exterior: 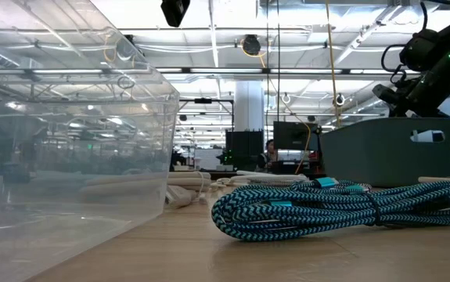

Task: Pick & Place USB Port
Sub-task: Put the top blue usb cable into the blue bin

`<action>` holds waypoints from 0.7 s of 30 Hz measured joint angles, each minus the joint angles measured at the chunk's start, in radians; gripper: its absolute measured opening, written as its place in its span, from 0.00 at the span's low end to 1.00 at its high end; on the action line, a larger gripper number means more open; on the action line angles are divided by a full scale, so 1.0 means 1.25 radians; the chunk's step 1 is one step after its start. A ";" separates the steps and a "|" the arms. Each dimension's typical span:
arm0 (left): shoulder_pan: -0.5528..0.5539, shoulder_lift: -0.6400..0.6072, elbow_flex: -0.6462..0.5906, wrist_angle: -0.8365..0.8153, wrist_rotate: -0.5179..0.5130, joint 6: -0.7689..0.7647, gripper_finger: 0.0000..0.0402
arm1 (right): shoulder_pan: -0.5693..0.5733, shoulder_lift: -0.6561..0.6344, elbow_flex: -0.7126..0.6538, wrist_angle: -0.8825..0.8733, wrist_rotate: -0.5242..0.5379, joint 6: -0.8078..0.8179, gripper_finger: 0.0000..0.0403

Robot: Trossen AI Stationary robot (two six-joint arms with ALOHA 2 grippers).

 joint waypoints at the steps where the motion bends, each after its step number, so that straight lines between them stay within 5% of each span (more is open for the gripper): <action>1: 0.000 0.000 0.000 0.000 0.000 0.000 0.33 | 0.000 0.000 0.000 0.000 0.000 0.000 0.25; 8: 0.000 0.000 0.000 0.000 0.000 0.006 0.33 | 0.000 0.000 0.000 0.009 -0.005 -0.016 0.04; 21: 0.000 0.000 0.000 -0.001 -0.001 0.010 0.33 | 0.002 -0.014 0.000 0.079 -0.136 0.074 0.02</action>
